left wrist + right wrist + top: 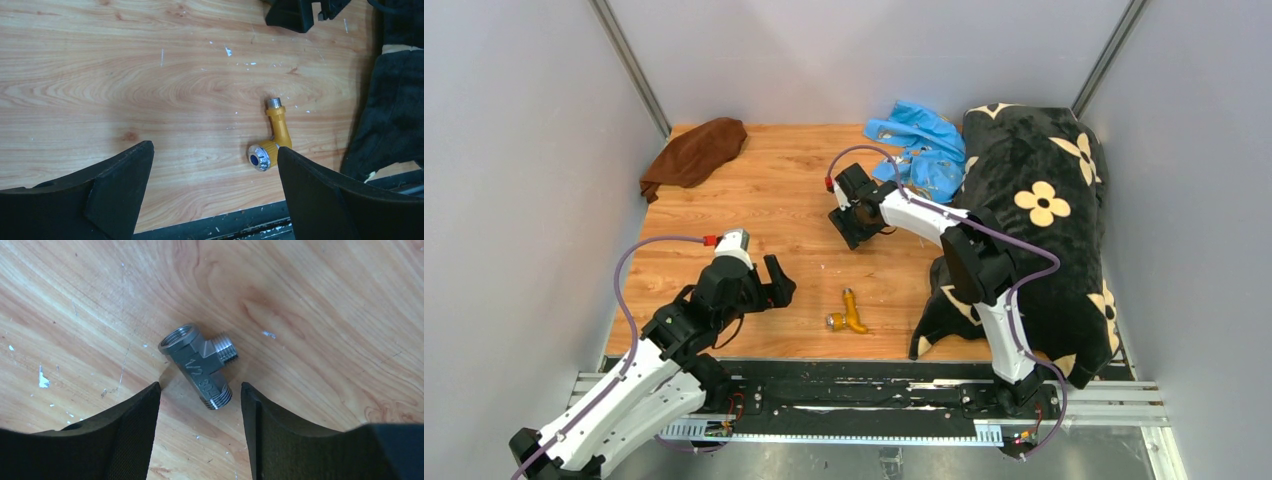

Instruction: Install the water faucets

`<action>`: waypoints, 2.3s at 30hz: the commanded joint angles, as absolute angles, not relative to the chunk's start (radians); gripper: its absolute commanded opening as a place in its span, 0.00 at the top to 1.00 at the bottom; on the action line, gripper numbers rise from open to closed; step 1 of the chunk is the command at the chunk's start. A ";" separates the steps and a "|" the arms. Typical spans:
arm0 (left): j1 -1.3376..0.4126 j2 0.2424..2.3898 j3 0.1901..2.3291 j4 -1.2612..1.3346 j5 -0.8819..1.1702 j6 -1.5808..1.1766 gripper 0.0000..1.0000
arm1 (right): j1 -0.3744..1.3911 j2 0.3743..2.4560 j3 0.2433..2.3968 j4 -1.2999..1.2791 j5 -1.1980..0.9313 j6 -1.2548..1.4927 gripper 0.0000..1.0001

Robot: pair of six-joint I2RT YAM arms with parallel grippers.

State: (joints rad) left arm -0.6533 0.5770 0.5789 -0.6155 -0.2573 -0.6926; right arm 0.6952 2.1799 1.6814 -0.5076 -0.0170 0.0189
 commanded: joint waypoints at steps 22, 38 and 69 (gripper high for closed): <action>-0.658 0.545 0.506 -0.320 -0.092 -0.657 0.02 | 0.676 2.179 1.645 -0.500 -0.149 -0.055 0.91; -0.648 0.857 0.629 -0.213 0.099 -0.805 0.08 | 0.639 1.693 1.220 -0.344 -0.414 0.033 1.00; -0.494 1.309 0.549 0.486 0.519 -1.178 0.42 | 0.636 1.527 1.119 -0.204 -0.646 0.059 1.00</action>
